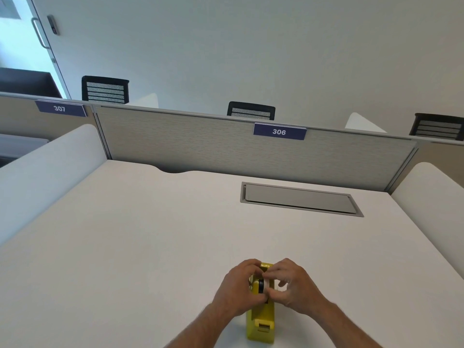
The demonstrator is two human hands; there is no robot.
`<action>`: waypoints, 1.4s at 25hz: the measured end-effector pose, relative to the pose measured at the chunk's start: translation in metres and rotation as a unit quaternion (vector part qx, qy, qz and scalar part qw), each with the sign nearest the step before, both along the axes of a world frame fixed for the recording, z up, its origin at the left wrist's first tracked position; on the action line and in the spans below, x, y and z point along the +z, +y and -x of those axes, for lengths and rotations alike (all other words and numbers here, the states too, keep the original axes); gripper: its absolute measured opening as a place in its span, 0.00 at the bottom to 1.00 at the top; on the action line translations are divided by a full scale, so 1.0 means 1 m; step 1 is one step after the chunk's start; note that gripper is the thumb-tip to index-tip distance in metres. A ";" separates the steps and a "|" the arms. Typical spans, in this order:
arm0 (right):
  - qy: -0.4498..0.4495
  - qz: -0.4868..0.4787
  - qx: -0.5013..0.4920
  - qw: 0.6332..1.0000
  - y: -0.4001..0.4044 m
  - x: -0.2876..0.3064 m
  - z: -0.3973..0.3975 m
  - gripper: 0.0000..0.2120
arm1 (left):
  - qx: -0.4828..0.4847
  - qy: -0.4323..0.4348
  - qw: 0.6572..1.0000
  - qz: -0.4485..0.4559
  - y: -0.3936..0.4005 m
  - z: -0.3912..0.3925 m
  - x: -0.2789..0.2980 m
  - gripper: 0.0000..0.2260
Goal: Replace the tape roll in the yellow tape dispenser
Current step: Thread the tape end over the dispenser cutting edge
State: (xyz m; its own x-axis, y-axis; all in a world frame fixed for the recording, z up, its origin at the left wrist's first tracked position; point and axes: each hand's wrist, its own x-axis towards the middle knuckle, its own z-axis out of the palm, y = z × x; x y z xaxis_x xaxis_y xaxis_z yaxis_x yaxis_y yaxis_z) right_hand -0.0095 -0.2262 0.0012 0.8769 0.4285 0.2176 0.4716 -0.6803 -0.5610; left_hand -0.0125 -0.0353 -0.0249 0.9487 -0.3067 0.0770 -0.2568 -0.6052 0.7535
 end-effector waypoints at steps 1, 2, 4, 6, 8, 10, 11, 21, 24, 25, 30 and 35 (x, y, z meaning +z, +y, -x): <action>0.000 -0.004 0.000 1.000 0.000 0.000 0.000 0.12 | 0.001 -0.001 1.000 0.001 0.000 0.000 0.000 0.20; 0.000 -0.007 -0.002 1.000 -0.001 0.000 0.000 0.11 | 0.001 -0.001 1.000 0.001 -0.001 0.000 -0.001 0.20; -0.002 -0.014 -0.004 1.000 -0.001 0.001 -0.002 0.09 | 0.001 0.004 1.000 -0.002 -0.001 0.001 -0.001 0.20; -0.003 -0.011 0.000 1.000 -0.002 0.002 -0.003 0.08 | 0.001 0.006 1.000 -0.004 -0.001 0.001 -0.001 0.20; -0.005 -0.011 0.002 1.000 -0.001 0.002 -0.002 0.09 | 0.001 0.008 1.000 -0.004 -0.001 0.000 -0.001 0.21; -0.008 -0.016 -0.002 1.000 0.000 0.001 -0.002 0.09 | 0.001 0.007 1.000 -0.002 -0.001 0.000 -0.001 0.21; -0.010 -0.019 -0.006 1.000 0.000 0.001 -0.002 0.08 | 0.001 0.006 1.000 -0.003 0.000 0.000 -0.001 0.21; 0.018 -0.026 -0.012 0.999 -0.004 -0.003 0.000 0.12 | -0.001 0.015 1.000 -0.007 -0.001 -0.001 0.003 0.21; 0.016 -0.012 -0.005 1.000 -0.004 -0.002 0.000 0.14 | -0.002 0.015 1.000 -0.013 0.000 -0.001 0.005 0.22; 0.016 -0.008 -0.003 1.000 -0.004 -0.002 0.000 0.15 | -0.002 0.015 1.000 -0.015 0.000 -0.001 0.005 0.22; 0.022 -0.017 -0.011 1.000 -0.005 -0.004 -0.002 0.13 | 0.008 0.022 1.000 -0.014 -0.001 -0.001 0.008 0.22; 0.019 -0.050 -0.013 0.998 -0.006 -0.006 -0.002 0.10 | 0.007 0.025 1.000 -0.015 0.000 0.000 0.007 0.21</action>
State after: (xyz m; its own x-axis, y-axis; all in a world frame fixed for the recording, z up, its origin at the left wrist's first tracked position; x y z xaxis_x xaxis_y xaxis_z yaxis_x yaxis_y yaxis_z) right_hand -0.0071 -0.2325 -0.0049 0.8957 0.3837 0.2249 0.4321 -0.6309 -0.6444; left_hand -0.0123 -0.0355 -0.0182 0.9554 -0.2948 0.0199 -0.2101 -0.6305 0.7472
